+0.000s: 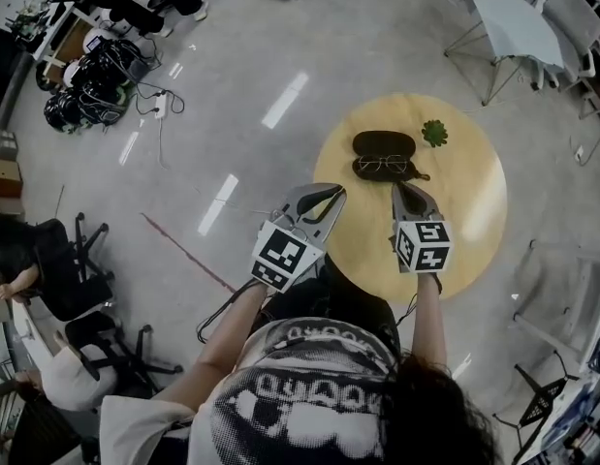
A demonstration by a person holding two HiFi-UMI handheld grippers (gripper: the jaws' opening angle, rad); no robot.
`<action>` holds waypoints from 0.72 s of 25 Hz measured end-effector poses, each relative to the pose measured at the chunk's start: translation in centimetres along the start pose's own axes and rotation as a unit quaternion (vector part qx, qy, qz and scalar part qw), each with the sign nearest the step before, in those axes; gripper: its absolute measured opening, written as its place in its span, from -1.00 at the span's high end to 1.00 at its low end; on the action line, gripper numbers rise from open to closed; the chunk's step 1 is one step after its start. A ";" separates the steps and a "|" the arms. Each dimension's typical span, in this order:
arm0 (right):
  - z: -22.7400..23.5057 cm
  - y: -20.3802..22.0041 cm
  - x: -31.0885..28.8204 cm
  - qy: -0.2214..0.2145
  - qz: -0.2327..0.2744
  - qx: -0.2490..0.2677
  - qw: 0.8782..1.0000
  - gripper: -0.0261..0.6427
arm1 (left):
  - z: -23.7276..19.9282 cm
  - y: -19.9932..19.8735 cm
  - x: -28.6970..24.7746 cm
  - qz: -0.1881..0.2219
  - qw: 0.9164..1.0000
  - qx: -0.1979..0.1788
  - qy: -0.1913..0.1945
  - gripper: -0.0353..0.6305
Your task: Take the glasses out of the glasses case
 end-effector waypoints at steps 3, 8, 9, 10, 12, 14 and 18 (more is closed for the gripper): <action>1.5 -0.4 -2.1 0.007 -0.026 0.013 1.000 0.88 | -0.5 -0.1 -1.6 -0.019 1.000 0.000 0.007 0.83; 3.4 -0.1 -4.3 0.009 -0.058 0.004 0.998 0.82 | -1.1 -0.1 -3.9 -0.044 0.999 0.002 0.021 0.83; 3.6 0.0 -4.7 0.007 -0.063 0.001 0.998 0.81 | -1.3 -0.1 -4.3 -0.048 0.999 0.002 0.022 0.83; 3.8 0.0 -5.0 0.004 -0.069 0.000 0.998 0.80 | -1.4 -0.3 -4.6 -0.051 0.998 0.002 0.022 0.83; 4.1 -0.1 -5.5 0.001 -0.080 0.000 0.997 0.78 | -1.6 -0.7 -5.3 -0.053 0.998 0.002 0.024 0.83; 4.3 -0.1 -6.0 -0.002 -0.089 0.002 0.996 0.76 | -1.7 -1.1 -5.8 -0.054 0.998 0.002 0.028 0.83; 4.3 -0.4 -7.3 -0.007 -0.105 0.007 0.994 0.72 | -2.0 -1.8 -6.6 -0.056 0.998 -0.005 0.035 0.83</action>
Point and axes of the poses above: the fingertips, and each gripper's own axes: x backward along the fingers, z to its right, y out of its underside, the point moved 9 cm from there along x, backward along the fingers, and after that the axes turned 14 degrees about -z, right-handed, at the moved point
